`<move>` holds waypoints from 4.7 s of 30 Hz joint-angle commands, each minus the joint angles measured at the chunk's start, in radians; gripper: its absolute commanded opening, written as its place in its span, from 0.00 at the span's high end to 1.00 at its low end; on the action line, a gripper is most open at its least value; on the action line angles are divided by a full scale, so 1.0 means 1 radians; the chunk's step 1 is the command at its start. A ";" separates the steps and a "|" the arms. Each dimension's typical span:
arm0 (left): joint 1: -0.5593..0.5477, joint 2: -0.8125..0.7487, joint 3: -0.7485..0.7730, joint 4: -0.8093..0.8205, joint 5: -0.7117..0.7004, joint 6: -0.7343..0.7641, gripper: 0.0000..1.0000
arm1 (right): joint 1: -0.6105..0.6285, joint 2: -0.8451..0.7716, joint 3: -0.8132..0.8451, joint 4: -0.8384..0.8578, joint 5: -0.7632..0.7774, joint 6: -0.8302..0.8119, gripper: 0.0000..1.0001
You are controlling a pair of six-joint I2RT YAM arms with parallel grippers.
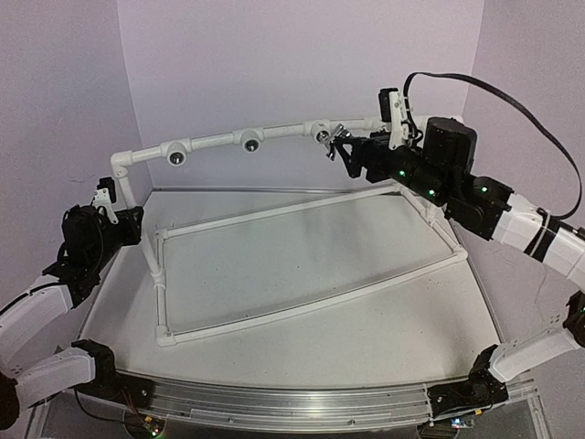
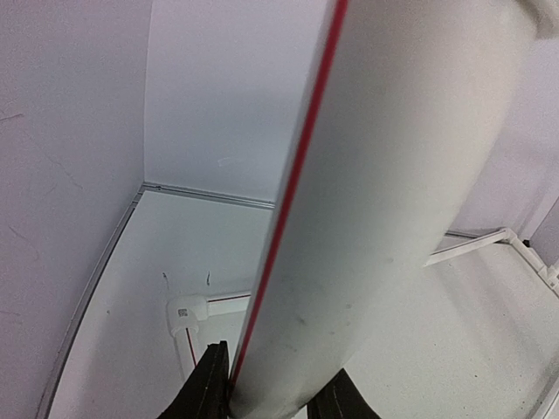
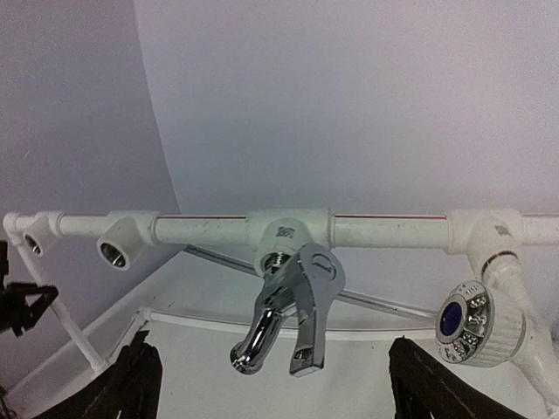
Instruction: Install the water faucets
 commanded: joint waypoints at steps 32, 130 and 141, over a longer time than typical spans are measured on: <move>-0.015 0.007 0.006 -0.065 0.094 -0.147 1.00 | 0.069 0.402 0.283 0.240 0.406 -2.139 0.27; -0.015 0.027 0.015 -0.066 0.100 -0.145 1.00 | 0.122 0.338 0.307 0.024 0.445 -2.162 0.18; -0.015 0.022 0.016 -0.067 0.106 -0.144 1.00 | 0.107 0.456 0.372 0.056 0.466 -2.193 0.33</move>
